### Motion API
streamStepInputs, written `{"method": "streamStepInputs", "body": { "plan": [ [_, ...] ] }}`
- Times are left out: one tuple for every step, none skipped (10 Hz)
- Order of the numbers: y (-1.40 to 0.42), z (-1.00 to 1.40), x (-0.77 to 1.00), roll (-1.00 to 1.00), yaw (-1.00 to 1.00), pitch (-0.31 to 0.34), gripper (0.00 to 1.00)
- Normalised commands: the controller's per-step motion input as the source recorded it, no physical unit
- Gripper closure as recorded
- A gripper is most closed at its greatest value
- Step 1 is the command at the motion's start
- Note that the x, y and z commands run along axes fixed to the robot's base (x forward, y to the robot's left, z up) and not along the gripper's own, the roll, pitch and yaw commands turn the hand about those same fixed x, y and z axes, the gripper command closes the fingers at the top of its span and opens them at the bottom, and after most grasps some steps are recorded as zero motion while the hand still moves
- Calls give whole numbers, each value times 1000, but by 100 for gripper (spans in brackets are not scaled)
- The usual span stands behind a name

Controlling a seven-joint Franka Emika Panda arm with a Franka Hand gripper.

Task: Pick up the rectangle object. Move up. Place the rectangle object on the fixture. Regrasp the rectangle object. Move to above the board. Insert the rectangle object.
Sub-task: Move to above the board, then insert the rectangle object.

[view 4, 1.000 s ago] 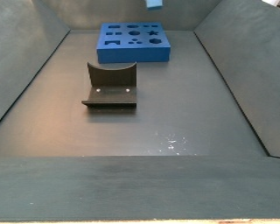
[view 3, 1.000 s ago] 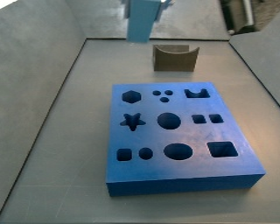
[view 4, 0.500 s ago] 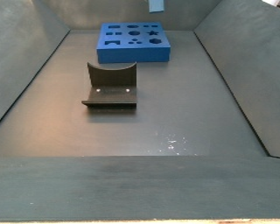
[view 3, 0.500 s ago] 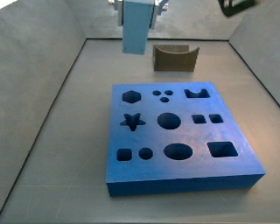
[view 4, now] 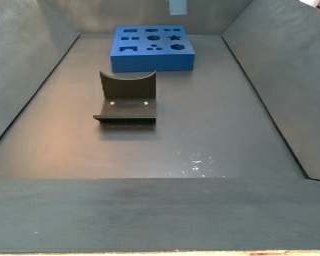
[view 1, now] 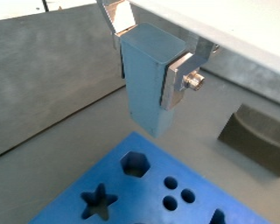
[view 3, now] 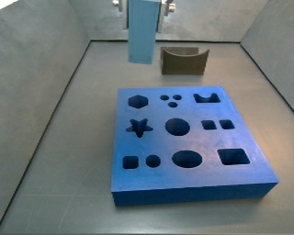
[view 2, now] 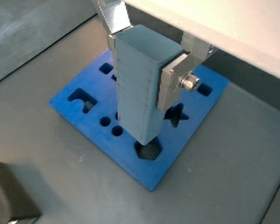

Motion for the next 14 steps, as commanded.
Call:
{"method": "streamStepInputs", "body": {
  "plan": [
    [31,6,-41,-887,-30,-117,100],
    [30,9,-44,-613,-18,-92,100],
    [24,11,-44,-444,-12,-74,100],
    [-3,0,0,49,0,0,100],
    [-46,0,0,0,0,0,100],
    [-423,-106,463,186,-154,134,100],
    [-440,-63,554,223,-189,214,100],
    [-414,-23,557,209,-206,203,100],
    [-89,3,23,151,0,51,100],
    [-26,0,74,0,0,0,100],
    [-263,0,677,89,-214,166,100],
    [-240,0,709,74,-214,157,100],
    [-246,0,731,60,-197,140,100],
    [-171,-31,680,0,-243,83,100]
  ]
}}
